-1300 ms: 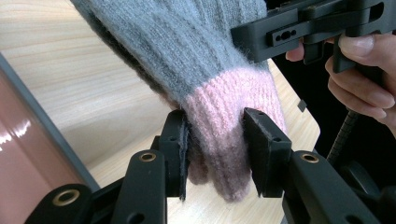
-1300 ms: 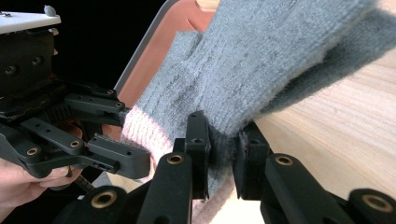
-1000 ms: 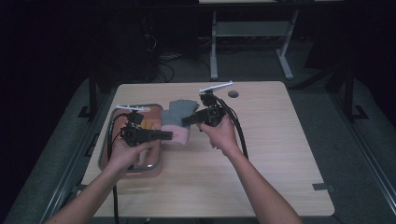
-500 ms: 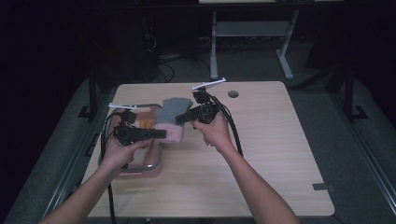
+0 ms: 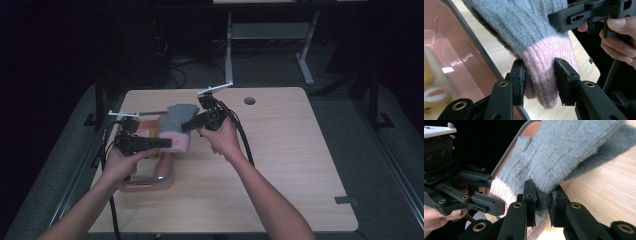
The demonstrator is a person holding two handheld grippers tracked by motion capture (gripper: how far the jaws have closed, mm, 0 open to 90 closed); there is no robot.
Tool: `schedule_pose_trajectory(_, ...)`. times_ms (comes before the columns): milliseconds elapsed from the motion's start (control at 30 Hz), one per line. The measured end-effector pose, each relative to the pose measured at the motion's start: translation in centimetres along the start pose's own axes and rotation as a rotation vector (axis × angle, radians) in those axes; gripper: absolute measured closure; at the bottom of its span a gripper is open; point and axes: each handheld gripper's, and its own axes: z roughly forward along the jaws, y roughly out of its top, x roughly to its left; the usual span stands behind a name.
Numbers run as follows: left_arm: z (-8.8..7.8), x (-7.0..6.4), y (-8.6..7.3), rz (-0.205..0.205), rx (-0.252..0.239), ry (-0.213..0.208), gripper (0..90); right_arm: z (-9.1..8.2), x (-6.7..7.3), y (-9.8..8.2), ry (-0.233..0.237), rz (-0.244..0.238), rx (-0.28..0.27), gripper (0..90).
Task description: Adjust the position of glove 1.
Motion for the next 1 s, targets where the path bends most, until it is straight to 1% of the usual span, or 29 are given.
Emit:
schedule_pose_trajectory(300, -0.8, 0.4, 0.0, -0.002, -0.002, 0.014, 62.0, 0.9, 0.6, 0.5, 0.01, -0.011, 0.003, 77.7)
schedule_pose_trajectory(467, -1.2, 0.8, -0.1, -0.015, -0.01, 0.021, 62.0, 1.4, 0.9, 0.8, 0.013, -0.018, 0.007, 77.7)
schedule_pose_trajectory(533, -1.3, 0.9, -0.1, -0.011, -0.008, 0.021, 62.0, 1.5, 1.0, 0.8, 0.014, -0.019, 0.006, 77.7)
schedule_pose_trajectory(733, -1.9, 1.2, -0.3, -0.017, -0.011, 0.028, 62.0, 2.1, 1.2, 1.1, 0.022, -0.026, 0.013, 77.7)
schedule_pose_trajectory(800, -2.0, 1.4, -0.3, -0.015, -0.009, 0.029, 62.0, 2.3, 1.3, 1.2, 0.025, -0.02, 0.016, 77.7)
schedule_pose_trajectory(867, -2.1, 1.4, -0.4, -0.015, -0.011, 0.029, 62.0, 2.4, 1.3, 1.2, 0.027, -0.027, 0.016, 77.7)
schedule_pose_trajectory(900, -2.2, 1.5, -0.4, -0.015, -0.009, 0.033, 62.0, 2.6, 1.4, 1.2, 0.031, -0.021, 0.019, 77.7)
schedule_pose_trajectory(933, -2.3, 1.6, -0.4, -0.022, -0.011, 0.034, 62.0, 2.7, 1.4, 1.2, 0.033, -0.02, 0.018, 77.7)
schedule_pose_trajectory(1000, -2.4, 1.7, -0.4, -0.02, -0.008, 0.036, 62.0, 2.8, 1.4, 1.3, 0.036, -0.022, 0.017, 77.7)
